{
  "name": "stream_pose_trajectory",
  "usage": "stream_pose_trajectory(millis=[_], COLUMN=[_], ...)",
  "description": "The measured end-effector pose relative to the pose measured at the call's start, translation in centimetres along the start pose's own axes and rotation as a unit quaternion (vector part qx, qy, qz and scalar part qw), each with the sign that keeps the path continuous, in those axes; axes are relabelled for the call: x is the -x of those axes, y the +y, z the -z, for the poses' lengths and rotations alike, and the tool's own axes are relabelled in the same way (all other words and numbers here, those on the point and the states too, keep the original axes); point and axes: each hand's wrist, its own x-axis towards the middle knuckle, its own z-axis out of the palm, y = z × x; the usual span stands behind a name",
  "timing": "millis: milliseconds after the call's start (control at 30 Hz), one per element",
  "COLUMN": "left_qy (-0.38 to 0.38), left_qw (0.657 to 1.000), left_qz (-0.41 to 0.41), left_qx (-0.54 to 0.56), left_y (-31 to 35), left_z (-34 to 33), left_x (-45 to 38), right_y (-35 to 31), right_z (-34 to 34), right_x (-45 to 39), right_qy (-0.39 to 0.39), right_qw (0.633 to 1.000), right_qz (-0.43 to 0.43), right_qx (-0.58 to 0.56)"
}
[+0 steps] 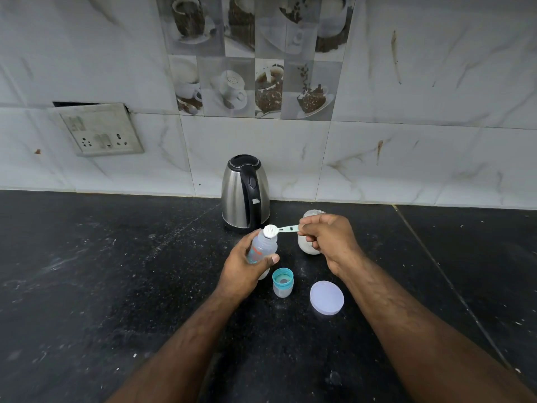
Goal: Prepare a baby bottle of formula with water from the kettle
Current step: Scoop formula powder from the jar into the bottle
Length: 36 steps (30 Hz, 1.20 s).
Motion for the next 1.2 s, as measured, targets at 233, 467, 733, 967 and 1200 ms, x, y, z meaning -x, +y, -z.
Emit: stream_pose_trajectory(millis=[233,467,733,967,1200], left_qy=[0.001,0.003,0.006,0.003,-0.002], left_qw=[1.0,1.0,0.998,0.997,0.995], left_qz=[0.002,-0.004,-0.006,0.007,0.011], left_qx=[-0.001,0.005,0.059,0.082,0.1], left_y=[0.1,0.4,0.2,0.7,1.1], left_z=[-0.1,0.1,-0.2,-0.1,-0.1], left_x=[0.0,0.4,0.3,0.4,0.5], right_y=[-0.3,-0.8,0.2,0.2,-0.3], right_z=[-0.3,-0.2,0.3,0.2,0.2], right_x=[0.9,2.9,3.5,3.9,3.8], right_qy=[0.0,-0.046,-0.008,0.004,0.015], right_qw=[0.982,0.867,0.729,0.753,0.791], right_qz=[0.128,0.375,0.575,0.551,0.511], right_qx=[0.137,0.325,0.372,0.36,0.337])
